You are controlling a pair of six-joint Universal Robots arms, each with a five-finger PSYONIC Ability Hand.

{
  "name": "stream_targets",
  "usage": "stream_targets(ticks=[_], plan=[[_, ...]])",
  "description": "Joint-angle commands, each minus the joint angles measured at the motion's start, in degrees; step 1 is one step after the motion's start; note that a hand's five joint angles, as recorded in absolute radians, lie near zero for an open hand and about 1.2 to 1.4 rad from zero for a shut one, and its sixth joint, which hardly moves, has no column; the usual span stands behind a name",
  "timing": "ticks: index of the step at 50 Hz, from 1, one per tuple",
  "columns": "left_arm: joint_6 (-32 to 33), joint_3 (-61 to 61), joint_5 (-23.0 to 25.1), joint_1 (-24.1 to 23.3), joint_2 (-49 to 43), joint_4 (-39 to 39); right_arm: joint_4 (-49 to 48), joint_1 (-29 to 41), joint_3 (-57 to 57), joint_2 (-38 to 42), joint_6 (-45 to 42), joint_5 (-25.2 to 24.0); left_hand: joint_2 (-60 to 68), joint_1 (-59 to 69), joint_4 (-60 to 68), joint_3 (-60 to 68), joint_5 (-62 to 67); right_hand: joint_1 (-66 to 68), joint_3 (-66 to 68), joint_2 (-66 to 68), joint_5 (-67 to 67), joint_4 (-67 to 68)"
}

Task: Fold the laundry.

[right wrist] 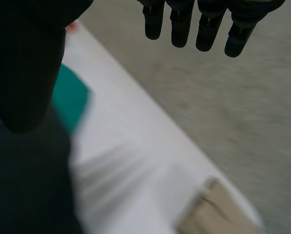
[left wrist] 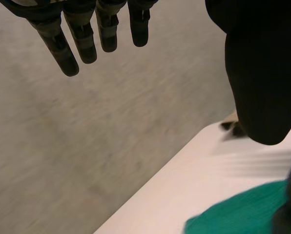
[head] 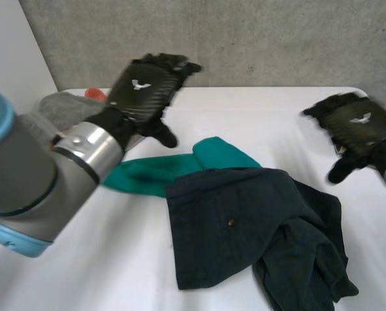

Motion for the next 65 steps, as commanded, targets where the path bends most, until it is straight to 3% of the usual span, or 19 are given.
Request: stream_targets(ticks=[1,7,13,18,20,21,23,27,29,31,36,45,52,59,65], plan=[[0.36,-2.24,-1.19,6.45,-1.06,-4.68,6.21,13.54,-4.64,7.09,1.25,-0.14,-1.48,-0.53,-1.30,-1.81,-2.40,-2.93,-2.04,-1.78,-2.70,-2.06],[3.51,-1.63,-1.02,9.43,-9.14,-6.35,1.83,24.43,-9.29,18.75,0.12,3.70,-1.14,-0.19,-0.96,-1.48,-2.06,-2.93,-2.04,-1.78,-2.70,-2.06],[8.26,-1.54,-0.84,12.16,-12.49,-6.35,-6.34,29.72,-14.39,28.70,-1.64,10.56,-0.81,0.15,-0.62,-1.14,-1.72,-2.93,-2.04,-1.78,-2.70,-2.06],[8.18,-1.89,-0.84,12.08,-12.76,-6.26,-8.73,31.05,-18.62,35.91,-3.49,13.04,-0.81,0.15,-0.62,-1.14,-1.72,-2.93,-2.04,-1.78,-2.70,-2.06],[8.18,-2.06,-0.67,11.99,-12.76,-6.26,-8.47,31.14,-19.67,37.15,-4.19,13.65,-0.81,0.15,-0.62,-1.14,-1.72,8.18,9.06,9.32,8.40,9.04],[8.18,-2.33,-0.58,11.90,-12.58,-6.09,-8.04,31.05,-20.55,37.42,-4.72,14.18,-0.81,0.15,-0.62,-1.14,-1.72,35.24,36.12,36.38,35.46,36.10],[8.18,-2.42,-0.66,11.81,-12.23,-6.09,-7.77,30.96,-21.08,36.72,-4.81,14.79,-0.81,0.15,-0.62,-1.14,-1.72,66.93,67.81,68.08,67.15,67.80],[8.18,-2.42,-0.58,11.72,-11.79,-6.09,-7.94,30.35,-19.25,32.42,-3.84,14.80,-1.14,-0.19,-0.96,-1.47,-2.06,67.07,67.96,68.22,67.30,67.94],[8.18,-2.16,-0.58,11.46,-11.79,-6.09,-7.68,29.82,-17.06,25.52,-3.49,14.80,-1.14,-0.19,-0.96,-1.48,-2.06,67.07,67.96,68.22,67.30,67.94],[8.18,-1.72,-0.58,11.20,-11.79,-6.00,-7.42,26.94,-14.60,17.17,-3.40,14.89,-1.48,-0.52,-1.29,-1.81,-2.39,67.07,67.96,68.22,67.30,67.94],[8.27,-0.14,-0.49,9.27,-12.05,-5.56,-5.84,19.81,-11.33,6.94,-2.88,13.31,-1.81,-0.86,-1.63,-2.15,-2.73,67.07,67.96,68.22,67.30,67.94],[8.36,6.80,-0.49,3.21,-19.77,-5.38,2.51,9.62,-12.12,-6.43,2.21,1.81,-1.82,-0.86,-1.63,-2.15,-2.73,67.07,67.96,68.22,67.30,67.94],[8.18,9.80,-0.66,0.83,-22.77,-5.74,3.31,-0.05,-12.38,-8.55,2.66,0.73,-1.81,-0.86,-1.63,-2.15,-2.73,67.07,67.96,68.22,67.30,67.94],[8.09,9.71,-1.02,-1.72,-23.83,-6.09,3.04,-19.20,-11.42,-8.56,-1.20,-0.67,-1.81,-0.86,-1.63,-2.15,-2.73,67.07,67.96,68.22,67.30,67.94],[8.36,8.22,-1.89,-2.51,-23.31,-6.26,2.52,-21.16,-11.33,-2.50,-3.23,-0.41,0.70,1.66,0.89,0.37,-0.21,67.07,67.96,68.22,67.30,67.94]])
